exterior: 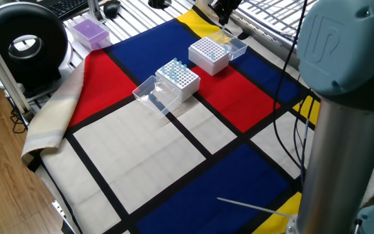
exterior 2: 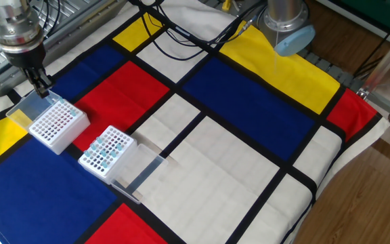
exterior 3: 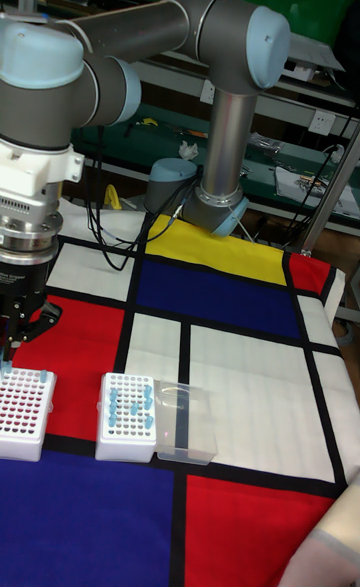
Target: Transfer all medium pipette tips from one holder to another
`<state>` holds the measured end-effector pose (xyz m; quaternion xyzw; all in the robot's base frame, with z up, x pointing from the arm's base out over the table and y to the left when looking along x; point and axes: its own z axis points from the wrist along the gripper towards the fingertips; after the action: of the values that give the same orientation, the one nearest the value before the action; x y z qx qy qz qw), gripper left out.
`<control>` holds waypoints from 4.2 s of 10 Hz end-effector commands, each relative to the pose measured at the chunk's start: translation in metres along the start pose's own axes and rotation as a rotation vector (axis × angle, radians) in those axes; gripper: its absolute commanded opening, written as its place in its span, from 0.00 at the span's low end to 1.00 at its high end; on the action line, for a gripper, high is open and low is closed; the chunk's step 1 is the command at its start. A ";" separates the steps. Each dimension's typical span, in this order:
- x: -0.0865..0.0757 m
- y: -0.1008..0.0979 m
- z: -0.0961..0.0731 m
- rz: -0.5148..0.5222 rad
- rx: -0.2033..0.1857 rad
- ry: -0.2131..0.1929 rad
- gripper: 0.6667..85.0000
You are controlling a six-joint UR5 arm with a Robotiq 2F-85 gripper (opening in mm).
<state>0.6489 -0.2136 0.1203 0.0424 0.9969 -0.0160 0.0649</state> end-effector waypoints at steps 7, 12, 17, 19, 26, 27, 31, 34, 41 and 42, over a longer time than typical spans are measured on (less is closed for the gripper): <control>0.008 -0.002 0.002 0.013 -0.020 -0.002 0.08; 0.009 -0.002 0.009 0.011 -0.021 -0.010 0.08; 0.008 0.001 -0.001 0.021 -0.011 0.003 0.08; 0.006 0.004 -0.006 0.026 -0.015 0.007 0.08; -0.005 0.001 -0.011 0.011 -0.001 0.005 0.08; -0.007 0.001 -0.009 0.011 -0.002 0.001 0.08; -0.015 0.001 -0.006 0.007 -0.001 -0.012 0.08; -0.018 0.002 -0.002 0.020 -0.006 -0.022 0.08; -0.015 0.007 0.010 0.035 -0.008 -0.047 0.08; -0.015 0.006 0.013 0.035 -0.009 -0.051 0.08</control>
<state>0.6644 -0.2103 0.1133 0.0554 0.9948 -0.0174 0.0838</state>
